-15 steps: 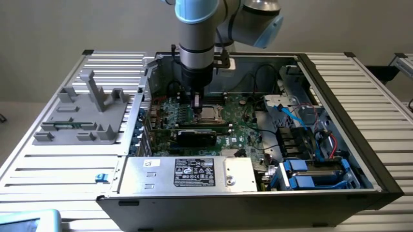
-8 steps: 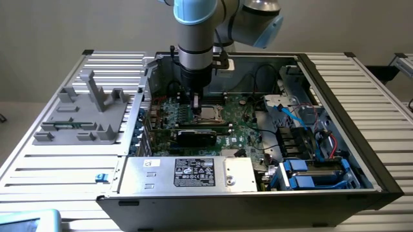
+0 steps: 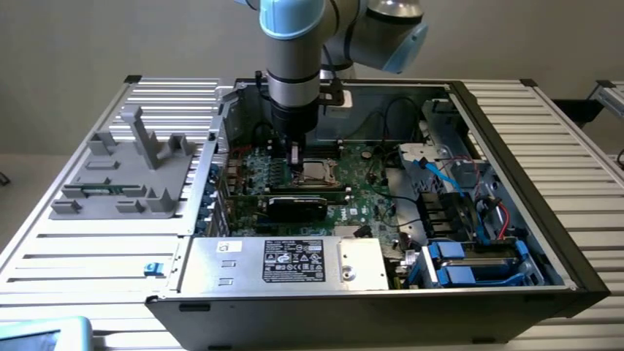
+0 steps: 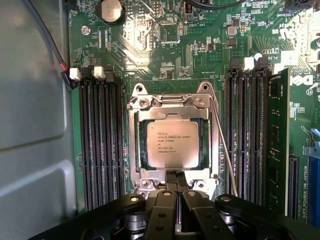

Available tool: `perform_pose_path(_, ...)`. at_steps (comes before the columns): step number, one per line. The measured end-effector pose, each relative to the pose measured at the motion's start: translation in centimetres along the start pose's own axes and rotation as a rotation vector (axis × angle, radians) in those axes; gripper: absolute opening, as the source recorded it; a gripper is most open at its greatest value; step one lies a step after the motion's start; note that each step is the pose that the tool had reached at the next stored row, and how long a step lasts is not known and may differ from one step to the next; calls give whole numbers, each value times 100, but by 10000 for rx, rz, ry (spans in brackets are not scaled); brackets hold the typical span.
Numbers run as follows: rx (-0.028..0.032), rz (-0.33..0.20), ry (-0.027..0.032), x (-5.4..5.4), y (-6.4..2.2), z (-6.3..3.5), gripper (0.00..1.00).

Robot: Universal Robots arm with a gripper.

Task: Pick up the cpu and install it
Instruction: 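Close the cpu cover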

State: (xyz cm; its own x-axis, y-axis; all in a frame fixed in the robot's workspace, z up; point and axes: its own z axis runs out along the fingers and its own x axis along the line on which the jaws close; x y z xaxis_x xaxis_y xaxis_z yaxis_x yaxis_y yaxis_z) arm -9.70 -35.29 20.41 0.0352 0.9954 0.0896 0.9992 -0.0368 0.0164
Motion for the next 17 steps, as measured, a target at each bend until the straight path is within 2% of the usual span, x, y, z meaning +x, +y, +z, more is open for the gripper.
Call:
perform_pose_path(9,-31,-2,-3,-3,-53,6,11)
perform_pose_path(17,-56,-4,-1,-3,-161,-38,11)
